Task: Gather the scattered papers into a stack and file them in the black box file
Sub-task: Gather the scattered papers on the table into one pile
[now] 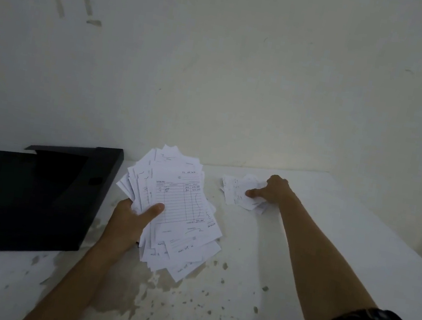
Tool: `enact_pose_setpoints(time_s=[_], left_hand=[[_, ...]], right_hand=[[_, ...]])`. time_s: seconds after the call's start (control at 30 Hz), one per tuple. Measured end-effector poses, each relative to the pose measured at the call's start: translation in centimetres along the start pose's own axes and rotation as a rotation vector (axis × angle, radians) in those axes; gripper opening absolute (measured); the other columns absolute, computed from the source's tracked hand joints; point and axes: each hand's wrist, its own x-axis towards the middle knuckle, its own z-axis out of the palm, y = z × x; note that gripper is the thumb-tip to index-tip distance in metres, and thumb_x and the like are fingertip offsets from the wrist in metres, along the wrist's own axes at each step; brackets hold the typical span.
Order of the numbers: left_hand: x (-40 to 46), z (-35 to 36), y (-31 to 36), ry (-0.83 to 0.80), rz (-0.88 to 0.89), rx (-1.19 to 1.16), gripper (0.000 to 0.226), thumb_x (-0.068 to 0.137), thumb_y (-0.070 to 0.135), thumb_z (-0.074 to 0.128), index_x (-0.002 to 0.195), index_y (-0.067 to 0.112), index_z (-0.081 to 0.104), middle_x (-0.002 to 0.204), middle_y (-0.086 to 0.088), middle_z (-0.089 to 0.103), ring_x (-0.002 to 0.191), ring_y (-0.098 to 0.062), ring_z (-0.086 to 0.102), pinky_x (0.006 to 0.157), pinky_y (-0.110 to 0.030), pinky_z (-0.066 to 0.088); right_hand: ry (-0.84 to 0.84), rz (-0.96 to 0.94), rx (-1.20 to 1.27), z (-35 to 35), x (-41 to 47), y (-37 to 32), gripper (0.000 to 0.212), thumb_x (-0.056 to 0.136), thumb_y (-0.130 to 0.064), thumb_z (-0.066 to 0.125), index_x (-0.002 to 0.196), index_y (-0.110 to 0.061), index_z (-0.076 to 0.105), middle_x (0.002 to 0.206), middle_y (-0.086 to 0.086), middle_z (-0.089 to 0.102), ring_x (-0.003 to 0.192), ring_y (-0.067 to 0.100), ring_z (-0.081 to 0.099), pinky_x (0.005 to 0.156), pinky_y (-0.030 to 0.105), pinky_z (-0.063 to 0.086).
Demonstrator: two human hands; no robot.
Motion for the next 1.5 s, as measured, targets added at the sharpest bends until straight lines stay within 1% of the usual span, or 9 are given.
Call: enact_pose_setpoints(time_s=[0.1,0.23,0.4,0.67,0.87,0.97,1.23,1.37,1.5], left_hand=[[0.1,0.0,-0.1,-0.002,-0.004,0.02,0.046,0.083,0.028,0.076,0.125,0.016,0.065,0.12,0.0,0.071,0.105,-0.018,0.069,0.095,-0.045,0.055],[0.3,-0.1,-0.3,0.003,-0.003,0.03,0.048,0.083,0.028,0.076,0.127,0.013,0.064,0.121,-0.002,0.07,0.105,-0.02,0.069,0.095,-0.048,0.055],[0.6,-0.1,-0.5,0.006,-0.001,0.032,0.048,0.083,0.029,0.076,0.127,0.013,0.063,0.121,-0.002,0.07,0.105,-0.021,0.069,0.094,-0.048,0.056],[-0.4,0.1,1.3,-0.041,-0.052,-0.07,0.03,0.086,0.023,0.074,0.114,0.022,0.066,0.114,0.002,0.071,0.105,-0.021,0.069,0.096,-0.044,0.054],[-1.6,-0.4,3.5,-0.247,-0.133,-0.284,0.056,0.075,0.034,0.08,0.127,0.022,0.063,0.12,-0.001,0.073,0.109,-0.024,0.07,0.099,-0.049,0.052],[-2.4,0.0,4.2,-0.314,-0.128,-0.262,0.081,0.052,0.049,0.092,0.123,0.022,0.065,0.116,0.0,0.074,0.106,-0.022,0.071,0.092,-0.042,0.056],[-2.6,0.7,4.0,-0.183,-0.196,-0.211,0.028,0.087,0.019,0.074,0.114,0.017,0.069,0.114,-0.007,0.074,0.102,-0.025,0.071,0.092,-0.042,0.055],[-2.3,0.5,3.6,-0.186,-0.188,-0.223,0.026,0.086,0.02,0.075,0.111,0.02,0.069,0.114,-0.006,0.075,0.102,-0.026,0.072,0.097,-0.048,0.054],[-2.2,0.5,3.7,-0.203,-0.158,-0.226,0.039,0.085,0.017,0.075,0.123,0.019,0.064,0.118,-0.005,0.073,0.105,-0.026,0.071,0.098,-0.049,0.053]], right_hand=[[-0.002,-0.028,0.083,0.4,0.6,0.5,0.086,0.048,-0.077,0.069,0.108,-0.018,0.053,0.133,0.018,0.049,0.083,0.02,0.054,0.064,0.019,0.032],[0.088,-0.089,0.331,0.2,-1.1,0.3,0.072,0.08,-0.021,0.082,0.141,-0.018,0.043,0.143,0.018,0.044,0.112,0.032,0.052,0.09,0.032,0.043],[0.108,-0.129,0.805,0.7,-2.3,0.6,0.091,0.085,-0.008,0.077,0.157,-0.019,0.021,0.155,0.014,0.038,0.136,0.034,0.045,0.11,0.046,0.043],[0.096,-0.152,1.048,0.3,-8.5,1.7,0.054,0.088,0.002,0.064,0.135,-0.014,0.043,0.117,0.008,0.053,0.108,0.029,0.055,0.075,0.039,0.053],[0.073,-0.438,0.772,-0.8,-12.9,0.5,0.036,0.082,0.004,0.069,0.113,0.01,0.054,0.098,0.022,0.058,0.092,0.024,0.057,0.072,0.036,0.047],[-0.061,-0.439,0.832,-0.6,-14.8,-1.1,0.044,0.088,-0.006,0.072,0.125,-0.016,0.052,0.116,0.006,0.061,0.108,0.03,0.063,0.077,0.041,0.058],[-0.431,-0.287,1.31,0.9,-18.1,-3.6,0.028,0.098,-0.026,0.063,0.124,-0.03,0.051,0.111,-0.001,0.067,0.107,0.024,0.066,0.082,0.037,0.054],[-0.504,-0.385,1.263,2.3,-18.0,-4.4,0.055,0.093,-0.031,0.072,0.141,-0.016,0.05,0.134,0.013,0.065,0.121,0.032,0.065,0.103,0.054,0.051],[-0.525,-0.397,1.252,2.4,-18.1,-5.0,0.045,0.097,-0.029,0.066,0.138,-0.013,0.055,0.132,0.014,0.067,0.122,0.034,0.064,0.106,0.056,0.048]])
